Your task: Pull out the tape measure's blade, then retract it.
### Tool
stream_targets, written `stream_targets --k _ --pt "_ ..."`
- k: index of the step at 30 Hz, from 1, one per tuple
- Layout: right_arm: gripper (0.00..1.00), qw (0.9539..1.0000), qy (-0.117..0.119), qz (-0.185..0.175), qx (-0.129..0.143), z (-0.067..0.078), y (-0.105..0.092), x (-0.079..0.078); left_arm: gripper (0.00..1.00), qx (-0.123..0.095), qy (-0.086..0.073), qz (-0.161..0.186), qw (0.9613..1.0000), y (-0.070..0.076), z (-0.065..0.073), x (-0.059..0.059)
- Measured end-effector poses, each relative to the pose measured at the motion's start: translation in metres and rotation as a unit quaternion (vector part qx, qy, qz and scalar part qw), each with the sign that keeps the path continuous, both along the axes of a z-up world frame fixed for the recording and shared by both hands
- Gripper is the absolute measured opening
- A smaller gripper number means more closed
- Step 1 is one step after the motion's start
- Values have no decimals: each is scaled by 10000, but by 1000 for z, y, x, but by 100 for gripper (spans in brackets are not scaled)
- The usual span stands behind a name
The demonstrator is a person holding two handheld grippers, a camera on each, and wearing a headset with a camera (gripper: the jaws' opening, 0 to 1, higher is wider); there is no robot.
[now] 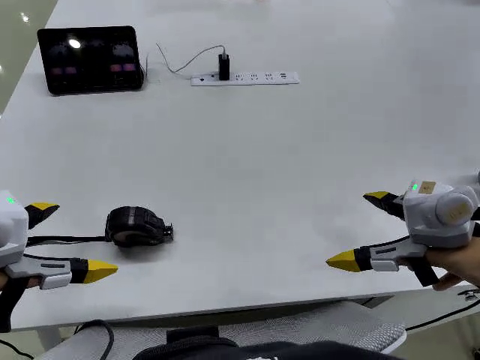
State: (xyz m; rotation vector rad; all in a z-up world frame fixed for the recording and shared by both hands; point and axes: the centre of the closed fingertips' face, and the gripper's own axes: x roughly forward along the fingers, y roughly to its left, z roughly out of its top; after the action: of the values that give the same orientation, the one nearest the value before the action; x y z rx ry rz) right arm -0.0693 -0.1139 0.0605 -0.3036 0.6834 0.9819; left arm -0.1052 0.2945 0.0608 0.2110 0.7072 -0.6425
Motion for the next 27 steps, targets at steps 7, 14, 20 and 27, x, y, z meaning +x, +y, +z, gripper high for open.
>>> stream_targets --k 7,14,20,27 --pt "99 9999 -29 -128 -80 2 -19 -1 99 -31 -50 -19 10000 1 3 1" --pt "99 9998 -54 -82 -161 1 -22 -6 99 -77 -69 -7 9999 1 4 4" --pt "99 9996 -45 95 -259 -1 -17 -12 99 -96 -63 -5 9999 3 4 5" --pt "99 9998 -42 28 -197 0 -18 -12 99 -101 -34 -31 9999 4 4 5"
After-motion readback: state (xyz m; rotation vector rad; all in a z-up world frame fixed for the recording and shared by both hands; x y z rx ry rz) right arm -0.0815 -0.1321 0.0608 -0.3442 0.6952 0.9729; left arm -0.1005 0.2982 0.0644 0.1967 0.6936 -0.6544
